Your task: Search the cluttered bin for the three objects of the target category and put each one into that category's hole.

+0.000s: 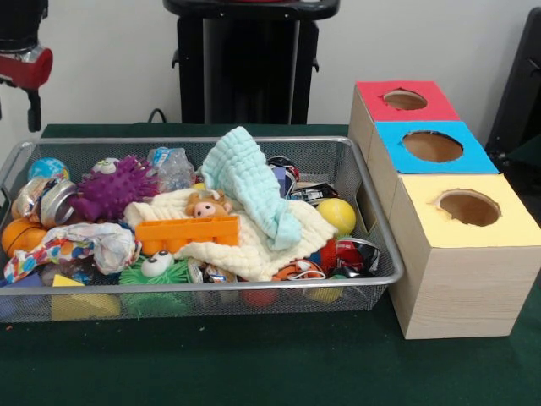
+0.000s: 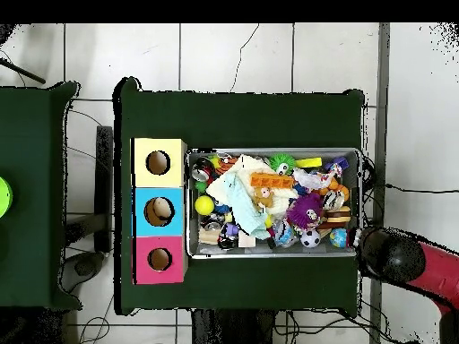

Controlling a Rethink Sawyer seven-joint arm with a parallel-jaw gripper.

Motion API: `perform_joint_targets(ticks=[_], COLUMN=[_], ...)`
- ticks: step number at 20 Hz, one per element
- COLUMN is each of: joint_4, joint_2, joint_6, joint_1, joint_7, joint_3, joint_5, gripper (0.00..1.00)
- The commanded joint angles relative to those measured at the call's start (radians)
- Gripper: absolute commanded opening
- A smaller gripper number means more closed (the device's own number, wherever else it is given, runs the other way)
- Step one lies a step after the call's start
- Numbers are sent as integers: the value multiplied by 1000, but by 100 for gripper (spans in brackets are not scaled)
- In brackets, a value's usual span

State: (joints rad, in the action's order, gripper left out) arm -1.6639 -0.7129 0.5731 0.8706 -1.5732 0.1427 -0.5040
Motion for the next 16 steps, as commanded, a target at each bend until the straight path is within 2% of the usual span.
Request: perform_joint_targets(ticks=[1,5,8,16], joint_4=[153,245,293,423], joint_2=[52,112,157,276], joint_6=[177,198,168,153], joint_1=[-71,-115,-145,-260], joint_7=[-76,-111,-150,-262], joint_3=[17,6,-8,-94], joint_5=[55,68,70,75], gripper=[100,100,100,100])
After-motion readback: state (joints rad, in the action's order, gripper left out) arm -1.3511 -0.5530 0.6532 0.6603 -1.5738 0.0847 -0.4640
